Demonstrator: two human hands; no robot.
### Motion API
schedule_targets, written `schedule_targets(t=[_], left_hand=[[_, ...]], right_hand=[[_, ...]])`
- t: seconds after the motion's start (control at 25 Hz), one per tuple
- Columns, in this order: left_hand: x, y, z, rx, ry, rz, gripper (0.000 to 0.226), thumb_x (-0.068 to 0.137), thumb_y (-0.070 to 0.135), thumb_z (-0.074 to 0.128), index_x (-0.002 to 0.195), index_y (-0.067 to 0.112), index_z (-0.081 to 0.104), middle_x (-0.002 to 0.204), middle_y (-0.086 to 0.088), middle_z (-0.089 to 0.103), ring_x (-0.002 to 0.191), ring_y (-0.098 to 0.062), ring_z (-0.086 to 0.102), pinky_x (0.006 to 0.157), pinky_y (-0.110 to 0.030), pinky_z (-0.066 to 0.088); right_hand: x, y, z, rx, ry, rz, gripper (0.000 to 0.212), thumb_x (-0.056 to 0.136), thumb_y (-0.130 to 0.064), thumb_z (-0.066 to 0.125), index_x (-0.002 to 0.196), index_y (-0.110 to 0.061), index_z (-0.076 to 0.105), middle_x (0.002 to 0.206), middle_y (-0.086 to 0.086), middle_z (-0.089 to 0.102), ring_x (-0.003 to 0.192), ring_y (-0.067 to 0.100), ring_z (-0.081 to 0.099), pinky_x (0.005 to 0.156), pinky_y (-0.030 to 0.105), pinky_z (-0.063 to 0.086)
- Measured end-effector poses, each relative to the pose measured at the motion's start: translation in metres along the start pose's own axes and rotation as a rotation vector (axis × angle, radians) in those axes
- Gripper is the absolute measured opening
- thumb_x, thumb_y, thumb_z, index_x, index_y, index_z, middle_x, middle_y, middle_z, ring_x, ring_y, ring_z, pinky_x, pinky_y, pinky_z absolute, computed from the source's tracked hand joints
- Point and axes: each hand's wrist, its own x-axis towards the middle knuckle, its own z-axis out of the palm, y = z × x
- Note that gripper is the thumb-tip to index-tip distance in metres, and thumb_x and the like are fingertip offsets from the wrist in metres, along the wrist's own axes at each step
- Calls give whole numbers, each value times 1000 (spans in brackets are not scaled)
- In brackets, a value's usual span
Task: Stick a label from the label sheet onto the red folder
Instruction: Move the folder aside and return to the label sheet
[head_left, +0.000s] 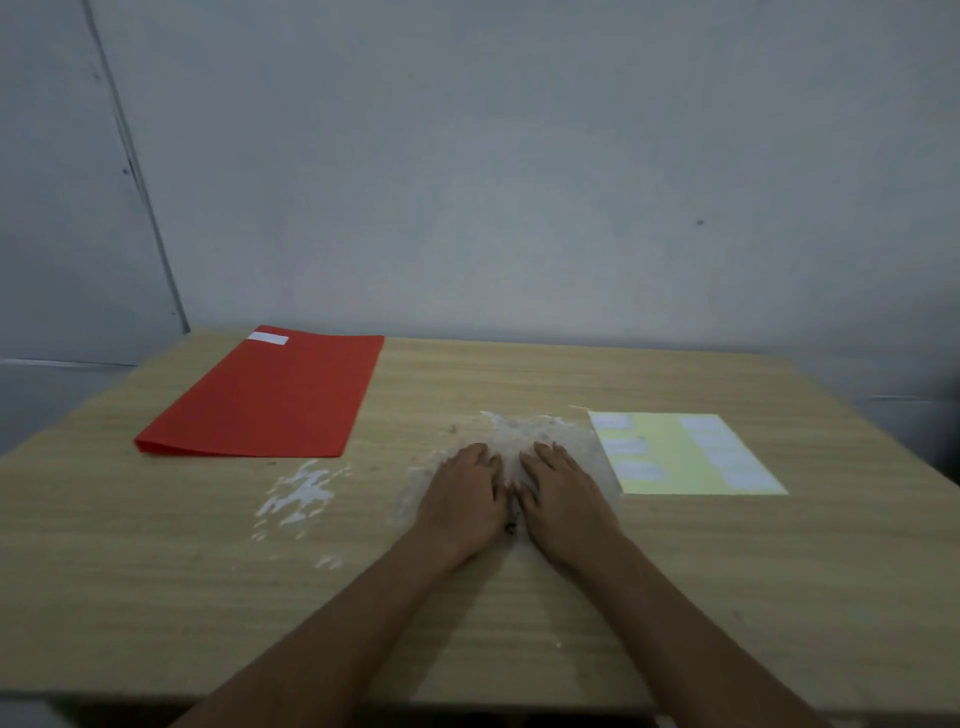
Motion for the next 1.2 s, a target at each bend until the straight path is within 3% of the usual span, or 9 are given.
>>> schedule_targets(t=[0.28,0.6,1.0,1.2], left_hand=[[0,59,27,19,-56,-6,57,103,33,26,155,9,22,164,-11,13,152,-24,7,123,-41,1],[16,102,44,-1,-94,57,61,102,38,27,153,5,25,163,-14,15,152,-27,9,123,-43,4],[50,157,68,-23,-95,56,66,102,41,30,153,1,21,163,-12,16,152,-26,7,123,-42,6],[60,148,75,25,-81,28,67,100,42,29,154,2,21,163,-11,19,152,-25,10,123,-43,8]], right_hand=[[-26,48,-22,11,37,48,57,97,-43,36,148,-19,40,158,4,32,149,20,20,121,36,19],[-35,88,-50,45,126,108,53,95,-37,44,145,-19,45,156,3,36,148,21,23,119,38,23],[-38,169,-87,-46,194,363,53,97,-43,45,144,-19,46,155,5,38,146,23,26,117,41,25],[-31,197,-86,-43,113,416,55,97,-42,44,146,-17,43,156,10,34,146,26,25,116,39,24]])
